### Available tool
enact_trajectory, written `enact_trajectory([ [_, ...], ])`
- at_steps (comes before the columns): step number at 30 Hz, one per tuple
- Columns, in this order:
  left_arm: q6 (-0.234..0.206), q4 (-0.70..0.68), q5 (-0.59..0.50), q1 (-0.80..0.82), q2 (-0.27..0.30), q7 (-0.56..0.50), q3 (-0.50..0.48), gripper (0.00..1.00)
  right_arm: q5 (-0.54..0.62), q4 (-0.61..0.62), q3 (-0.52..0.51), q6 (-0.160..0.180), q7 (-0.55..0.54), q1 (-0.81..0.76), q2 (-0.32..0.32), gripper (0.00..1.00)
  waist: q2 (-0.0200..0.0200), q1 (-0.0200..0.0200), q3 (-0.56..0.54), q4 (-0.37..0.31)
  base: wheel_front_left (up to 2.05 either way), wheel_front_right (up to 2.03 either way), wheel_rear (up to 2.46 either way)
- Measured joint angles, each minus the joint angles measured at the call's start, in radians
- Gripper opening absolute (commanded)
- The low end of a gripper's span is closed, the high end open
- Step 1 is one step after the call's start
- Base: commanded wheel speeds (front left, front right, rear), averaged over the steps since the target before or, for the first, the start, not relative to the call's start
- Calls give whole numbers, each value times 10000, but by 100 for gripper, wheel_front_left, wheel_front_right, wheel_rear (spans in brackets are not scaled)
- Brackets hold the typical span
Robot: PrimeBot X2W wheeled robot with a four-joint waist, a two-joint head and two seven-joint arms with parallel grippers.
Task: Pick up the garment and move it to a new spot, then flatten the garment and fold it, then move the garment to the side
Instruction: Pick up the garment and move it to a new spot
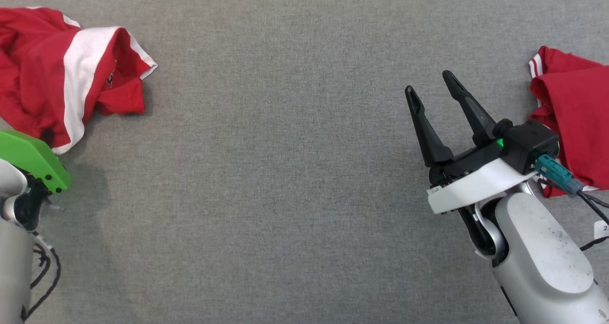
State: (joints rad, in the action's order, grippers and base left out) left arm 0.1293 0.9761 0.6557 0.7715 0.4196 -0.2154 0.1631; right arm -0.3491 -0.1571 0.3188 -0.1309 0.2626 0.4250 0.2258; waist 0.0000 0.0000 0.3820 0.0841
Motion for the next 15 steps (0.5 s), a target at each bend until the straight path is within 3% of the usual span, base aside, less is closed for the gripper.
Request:
enact_trajectory([
  [6,0,-619,-566,32,621,780,953,0,4,-353,-165,0,2,-573,-416,100,0,0,-801,18,0,0,0],
  [15,0,-2917,-1214,513,1051,612,2378,0,-79,-702,-453,2,0,-1557,-813,100,0,0,-2189,-169,0,0,0],
])
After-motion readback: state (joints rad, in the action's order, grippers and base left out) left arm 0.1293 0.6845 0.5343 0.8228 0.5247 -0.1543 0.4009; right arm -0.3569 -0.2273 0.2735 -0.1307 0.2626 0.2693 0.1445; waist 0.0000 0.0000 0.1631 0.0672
